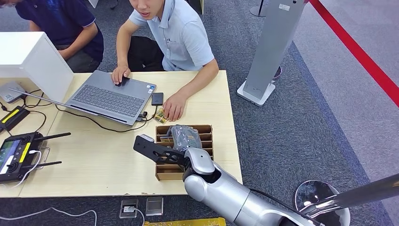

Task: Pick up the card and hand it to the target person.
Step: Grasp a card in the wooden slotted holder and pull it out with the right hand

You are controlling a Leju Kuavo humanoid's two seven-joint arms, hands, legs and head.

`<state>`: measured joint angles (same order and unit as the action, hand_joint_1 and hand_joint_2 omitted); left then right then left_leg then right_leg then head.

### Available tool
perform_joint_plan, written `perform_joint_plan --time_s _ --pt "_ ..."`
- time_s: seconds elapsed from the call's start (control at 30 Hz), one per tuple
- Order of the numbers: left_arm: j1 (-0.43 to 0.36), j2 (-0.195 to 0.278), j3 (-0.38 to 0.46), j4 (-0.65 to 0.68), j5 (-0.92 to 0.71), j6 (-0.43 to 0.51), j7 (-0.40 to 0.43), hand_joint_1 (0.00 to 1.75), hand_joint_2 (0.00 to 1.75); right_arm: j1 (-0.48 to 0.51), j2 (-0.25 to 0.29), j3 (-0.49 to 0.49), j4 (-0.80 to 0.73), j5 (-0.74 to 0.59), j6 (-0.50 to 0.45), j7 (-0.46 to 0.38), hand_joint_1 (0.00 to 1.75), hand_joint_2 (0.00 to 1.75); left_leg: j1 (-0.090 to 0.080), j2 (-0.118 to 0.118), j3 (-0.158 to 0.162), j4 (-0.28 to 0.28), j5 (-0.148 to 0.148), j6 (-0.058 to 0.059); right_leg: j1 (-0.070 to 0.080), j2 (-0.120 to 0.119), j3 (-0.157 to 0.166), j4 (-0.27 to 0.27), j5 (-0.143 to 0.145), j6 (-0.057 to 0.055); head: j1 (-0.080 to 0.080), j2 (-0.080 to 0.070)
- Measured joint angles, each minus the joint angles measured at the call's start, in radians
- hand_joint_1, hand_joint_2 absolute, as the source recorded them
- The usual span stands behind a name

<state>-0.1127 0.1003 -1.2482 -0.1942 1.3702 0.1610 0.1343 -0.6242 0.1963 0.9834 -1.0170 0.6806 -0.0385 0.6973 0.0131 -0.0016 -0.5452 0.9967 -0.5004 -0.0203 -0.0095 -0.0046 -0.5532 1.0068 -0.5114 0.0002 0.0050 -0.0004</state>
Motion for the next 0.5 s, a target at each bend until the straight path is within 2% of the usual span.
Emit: perform_joint_plan --time_s 0.2,0.37,0.5 --pt "0.0 0.0 0.0 0.0 0.0 0.0 0.0 0.0 0.0 0.0 -0.002 0.0 0.0 -0.001 0.0 0.0 0.93 1.75 0.0 0.0 0.0 0.0 0.0 0.0 0.0 0.0 0.0 0.0 0.0 0.0 0.0 0.0" --pt "0.0 0.0 0.0 0.0 -0.001 0.0 0.0 0.0 0.0 0.0 -0.003 -0.001 0.0 -0.001 0.0 0.001 1.32 1.75 0.0 0.0 0.0 0.0 0.0 0.0 0.0 0.0 0.0 0.0 0.0 0.0 0.0 0.0" --pt "0.0 0.0 0.0 0.0 -0.001 0.0 0.0 0.0 0.0 0.0 -0.003 -0.002 0.0 -0.001 0.0 0.002 1.41 1.75 0.0 0.0 0.0 0.0 0.0 0.0 0.0 0.0 0.0 0.0 0.0 0.0 0.0 0.0"
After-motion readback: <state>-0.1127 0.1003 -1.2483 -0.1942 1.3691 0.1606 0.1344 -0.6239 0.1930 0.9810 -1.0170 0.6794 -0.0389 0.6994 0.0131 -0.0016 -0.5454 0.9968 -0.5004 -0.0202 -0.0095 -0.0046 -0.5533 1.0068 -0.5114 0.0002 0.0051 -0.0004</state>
